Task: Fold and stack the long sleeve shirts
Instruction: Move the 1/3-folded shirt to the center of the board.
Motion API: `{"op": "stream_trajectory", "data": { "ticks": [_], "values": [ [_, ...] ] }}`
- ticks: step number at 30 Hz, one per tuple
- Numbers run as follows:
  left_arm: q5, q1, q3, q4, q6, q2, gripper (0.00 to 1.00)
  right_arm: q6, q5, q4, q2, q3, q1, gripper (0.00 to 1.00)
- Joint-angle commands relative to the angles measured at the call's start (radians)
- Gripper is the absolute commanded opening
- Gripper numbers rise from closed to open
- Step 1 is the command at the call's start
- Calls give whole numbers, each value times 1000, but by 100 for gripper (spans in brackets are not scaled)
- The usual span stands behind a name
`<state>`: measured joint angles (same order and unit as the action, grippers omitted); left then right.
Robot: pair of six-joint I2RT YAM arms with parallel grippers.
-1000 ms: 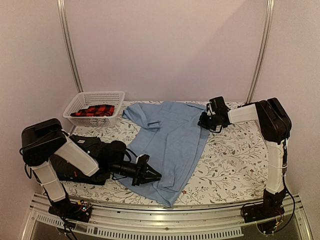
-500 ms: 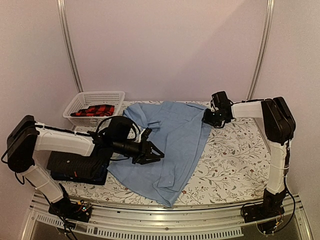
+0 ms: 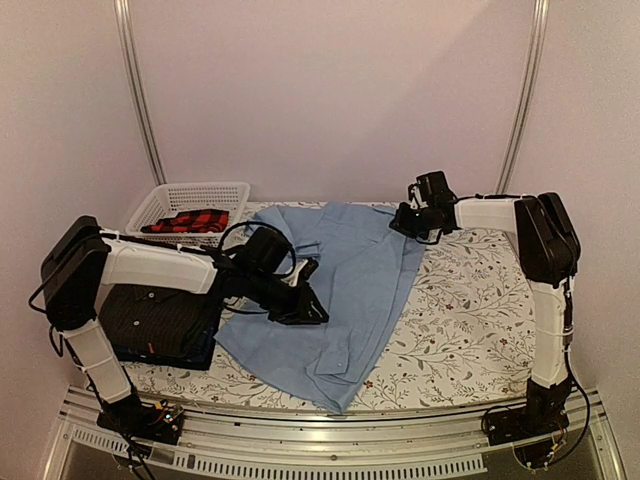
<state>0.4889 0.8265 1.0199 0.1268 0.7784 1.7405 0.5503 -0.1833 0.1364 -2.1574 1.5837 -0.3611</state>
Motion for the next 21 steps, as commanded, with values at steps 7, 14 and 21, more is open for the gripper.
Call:
{"op": "stream_trajectory", "data": {
  "ticks": [7, 14, 21],
  "values": [
    [72, -8, 120, 121, -176, 88, 19, 113, -163, 3, -223, 130, 125, 10],
    [110, 13, 191, 196, -292, 170, 18, 132, -249, 71, -340, 282, 184, 11],
    [111, 47, 299, 244, -343, 315, 17, 102, -311, 101, -355, 367, 214, 19]
  ]
}}
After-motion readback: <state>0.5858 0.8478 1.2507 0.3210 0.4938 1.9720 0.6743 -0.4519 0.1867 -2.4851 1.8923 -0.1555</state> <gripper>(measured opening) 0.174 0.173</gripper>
